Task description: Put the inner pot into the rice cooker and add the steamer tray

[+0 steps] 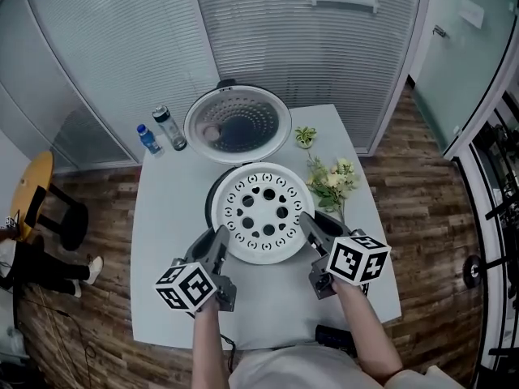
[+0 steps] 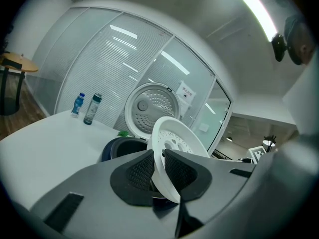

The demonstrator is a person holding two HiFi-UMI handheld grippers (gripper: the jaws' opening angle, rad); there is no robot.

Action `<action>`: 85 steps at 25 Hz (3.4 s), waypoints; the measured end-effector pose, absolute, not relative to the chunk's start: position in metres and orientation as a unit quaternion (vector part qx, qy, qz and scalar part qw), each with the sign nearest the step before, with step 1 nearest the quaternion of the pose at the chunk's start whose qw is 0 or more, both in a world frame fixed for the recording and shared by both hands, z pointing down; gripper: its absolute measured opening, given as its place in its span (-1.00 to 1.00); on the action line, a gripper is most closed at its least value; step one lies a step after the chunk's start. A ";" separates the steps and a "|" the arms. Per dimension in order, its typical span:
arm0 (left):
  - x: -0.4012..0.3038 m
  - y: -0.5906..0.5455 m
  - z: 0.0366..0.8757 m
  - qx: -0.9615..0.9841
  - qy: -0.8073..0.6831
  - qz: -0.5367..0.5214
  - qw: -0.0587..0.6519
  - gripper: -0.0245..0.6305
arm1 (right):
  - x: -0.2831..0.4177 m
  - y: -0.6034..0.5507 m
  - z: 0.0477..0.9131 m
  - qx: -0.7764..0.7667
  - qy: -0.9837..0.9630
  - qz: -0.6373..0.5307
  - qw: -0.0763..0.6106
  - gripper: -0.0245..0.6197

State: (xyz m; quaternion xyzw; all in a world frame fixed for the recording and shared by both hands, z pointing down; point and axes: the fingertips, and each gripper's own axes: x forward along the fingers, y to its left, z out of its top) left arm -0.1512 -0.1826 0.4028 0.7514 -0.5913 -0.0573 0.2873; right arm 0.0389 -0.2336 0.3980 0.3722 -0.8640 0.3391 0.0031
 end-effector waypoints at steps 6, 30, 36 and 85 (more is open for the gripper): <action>-0.168 -0.198 0.410 0.751 -0.588 -0.062 0.292 -0.71 | 0.023 -0.248 0.404 0.377 -0.861 0.342 0.008 -0.64; -0.185 -0.228 0.447 0.751 -0.584 -0.042 0.305 -0.71 | 0.005 -0.274 0.437 0.388 -0.851 0.351 0.036 -0.64; -0.188 -0.235 0.452 0.751 -0.588 -0.023 0.300 -0.71 | 0.001 -0.280 0.444 0.392 -0.852 0.342 0.054 -0.64; -0.184 -0.242 0.477 0.741 -0.625 0.163 0.186 -0.53 | -0.006 -0.290 0.464 0.439 -0.858 0.174 0.201 -0.49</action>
